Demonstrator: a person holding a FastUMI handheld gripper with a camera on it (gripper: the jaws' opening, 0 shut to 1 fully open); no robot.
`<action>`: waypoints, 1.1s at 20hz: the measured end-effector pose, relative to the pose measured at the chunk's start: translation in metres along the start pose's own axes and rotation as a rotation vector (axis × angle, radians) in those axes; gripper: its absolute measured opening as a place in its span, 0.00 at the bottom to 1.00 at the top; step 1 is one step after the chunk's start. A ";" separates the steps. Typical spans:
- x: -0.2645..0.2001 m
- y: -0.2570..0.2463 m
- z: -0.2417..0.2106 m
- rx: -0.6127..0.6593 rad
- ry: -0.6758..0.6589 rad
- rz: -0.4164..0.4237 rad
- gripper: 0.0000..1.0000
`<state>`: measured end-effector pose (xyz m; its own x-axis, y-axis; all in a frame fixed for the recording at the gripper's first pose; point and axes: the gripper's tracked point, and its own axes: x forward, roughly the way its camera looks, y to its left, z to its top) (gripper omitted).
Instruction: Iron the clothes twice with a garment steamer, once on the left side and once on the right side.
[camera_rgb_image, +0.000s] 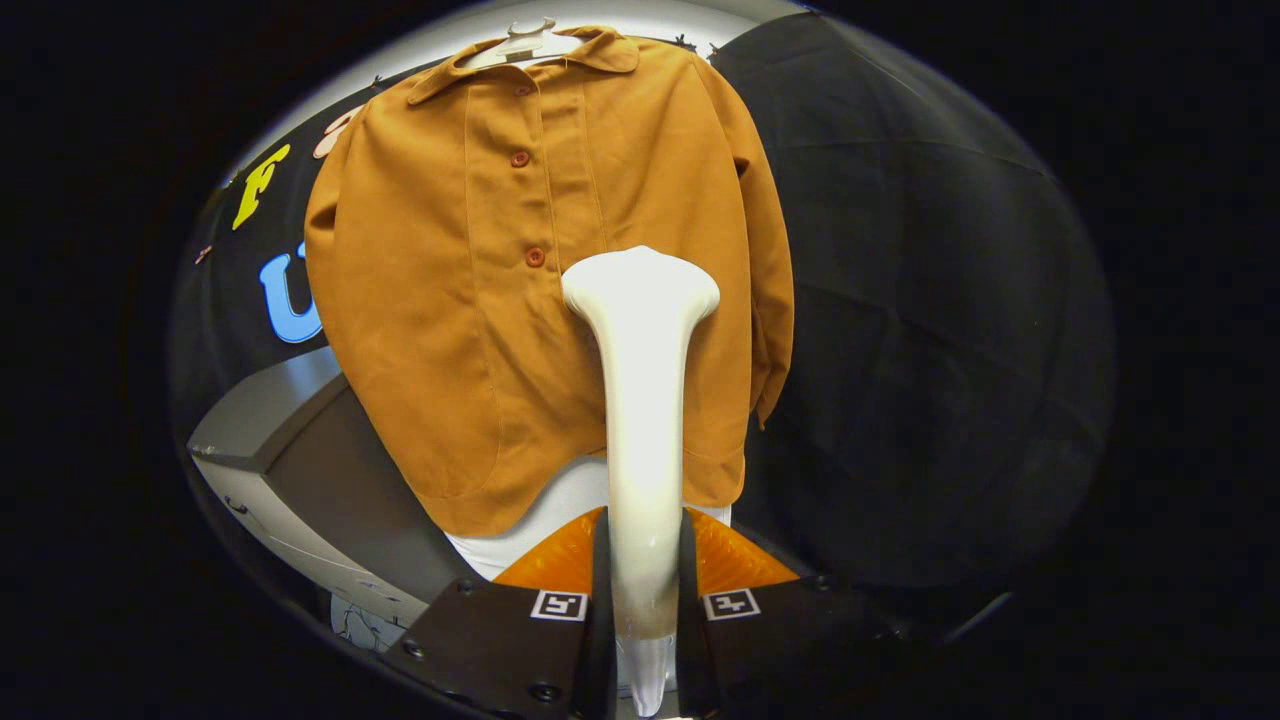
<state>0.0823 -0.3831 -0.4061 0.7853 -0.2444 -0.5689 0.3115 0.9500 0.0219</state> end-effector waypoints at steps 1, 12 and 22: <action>0.001 -0.002 -0.005 0.001 0.014 -0.003 0.27; -0.040 0.009 -0.029 -0.008 0.032 -0.006 0.27; -0.104 0.056 0.082 -0.043 -0.193 0.015 0.27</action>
<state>0.0620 -0.3209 -0.2786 0.8787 -0.2591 -0.4008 0.2792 0.9602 -0.0087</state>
